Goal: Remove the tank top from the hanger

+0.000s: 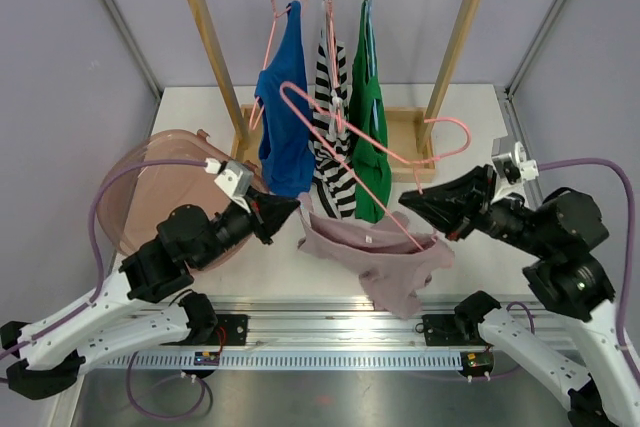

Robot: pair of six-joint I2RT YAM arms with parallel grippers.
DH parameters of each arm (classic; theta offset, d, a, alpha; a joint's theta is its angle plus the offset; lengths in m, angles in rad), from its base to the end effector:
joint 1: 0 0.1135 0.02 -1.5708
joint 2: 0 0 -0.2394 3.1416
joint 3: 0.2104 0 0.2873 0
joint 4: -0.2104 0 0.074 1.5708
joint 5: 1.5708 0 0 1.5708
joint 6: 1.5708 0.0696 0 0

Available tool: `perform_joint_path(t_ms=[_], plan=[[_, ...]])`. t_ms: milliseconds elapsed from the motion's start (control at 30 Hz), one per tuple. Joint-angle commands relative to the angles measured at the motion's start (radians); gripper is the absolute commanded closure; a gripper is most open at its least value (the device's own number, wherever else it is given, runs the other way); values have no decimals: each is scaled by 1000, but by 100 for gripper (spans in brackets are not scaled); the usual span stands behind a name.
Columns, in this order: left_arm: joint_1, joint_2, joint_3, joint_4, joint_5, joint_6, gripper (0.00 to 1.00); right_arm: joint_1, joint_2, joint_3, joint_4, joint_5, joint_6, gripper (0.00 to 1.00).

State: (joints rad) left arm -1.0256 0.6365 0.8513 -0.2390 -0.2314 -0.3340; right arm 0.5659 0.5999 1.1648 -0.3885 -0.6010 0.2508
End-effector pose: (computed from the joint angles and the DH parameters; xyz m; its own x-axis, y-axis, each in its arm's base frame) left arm 0.1334 -0.1891 0.3709 -0.2457 -0.2102 -0.9463 0.6698 0.6688 -0.3225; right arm 0.1114 0.1174 0.4728 -0.0829 0.1899 -0.9783 -0.9204 0.3619 0.1482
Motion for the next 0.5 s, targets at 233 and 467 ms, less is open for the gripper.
perform_joint_path(t_ms=[233,467], plan=[[2,2,-51,35,241,21,100,8,37,-165,707,518,81,100],[1,5,43,-201,-46,-56,100,8,81,41,71,872,-59,100]])
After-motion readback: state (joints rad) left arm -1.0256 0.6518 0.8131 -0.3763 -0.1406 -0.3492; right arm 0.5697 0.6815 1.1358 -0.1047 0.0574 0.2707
